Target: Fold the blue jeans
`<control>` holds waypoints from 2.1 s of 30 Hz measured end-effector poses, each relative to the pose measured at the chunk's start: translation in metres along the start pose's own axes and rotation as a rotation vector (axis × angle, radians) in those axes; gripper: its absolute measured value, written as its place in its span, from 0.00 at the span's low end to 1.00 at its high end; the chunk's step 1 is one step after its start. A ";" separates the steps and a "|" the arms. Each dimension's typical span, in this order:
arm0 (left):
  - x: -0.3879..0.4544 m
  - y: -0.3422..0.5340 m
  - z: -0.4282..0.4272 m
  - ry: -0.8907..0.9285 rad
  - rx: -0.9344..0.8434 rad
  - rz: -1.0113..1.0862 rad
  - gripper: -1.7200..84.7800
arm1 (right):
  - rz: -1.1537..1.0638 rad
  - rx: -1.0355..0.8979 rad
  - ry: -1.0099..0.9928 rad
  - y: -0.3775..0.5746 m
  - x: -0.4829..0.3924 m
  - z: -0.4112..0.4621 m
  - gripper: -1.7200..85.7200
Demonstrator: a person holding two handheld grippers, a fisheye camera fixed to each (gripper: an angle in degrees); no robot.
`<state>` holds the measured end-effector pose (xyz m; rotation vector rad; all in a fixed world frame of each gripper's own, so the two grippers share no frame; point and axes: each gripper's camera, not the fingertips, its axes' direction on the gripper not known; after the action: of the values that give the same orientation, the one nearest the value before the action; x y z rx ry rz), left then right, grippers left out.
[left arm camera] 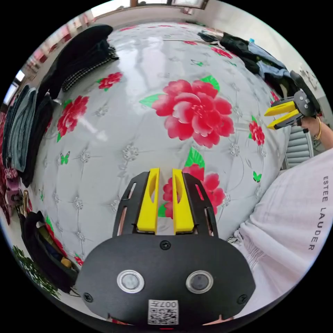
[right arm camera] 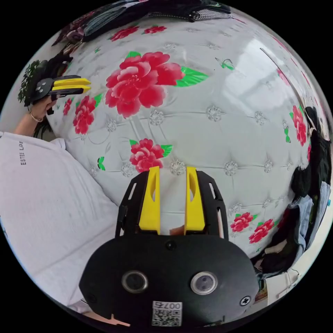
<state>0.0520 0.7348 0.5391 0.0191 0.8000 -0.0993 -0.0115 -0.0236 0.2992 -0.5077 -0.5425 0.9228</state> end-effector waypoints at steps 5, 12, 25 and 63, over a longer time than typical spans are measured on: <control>0.093 0.012 0.075 -0.004 -0.091 0.102 0.10 | 0.015 0.052 0.127 0.015 -0.058 0.035 0.12; 0.099 0.008 0.140 -0.105 -0.168 0.044 0.10 | 0.207 0.270 -0.124 0.016 -0.002 0.014 0.12; 0.014 -0.041 0.186 -0.074 -0.328 -0.244 0.11 | 0.990 0.710 0.500 0.249 0.385 -0.236 0.21; -0.225 0.191 -0.213 0.130 0.375 -0.650 0.01 | -0.638 0.639 -0.413 -0.076 -0.407 -0.287 0.03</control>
<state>-0.2380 0.9545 0.5480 0.1211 0.8833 -0.8696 0.0157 -0.4557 0.0414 0.4328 -0.6845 0.5288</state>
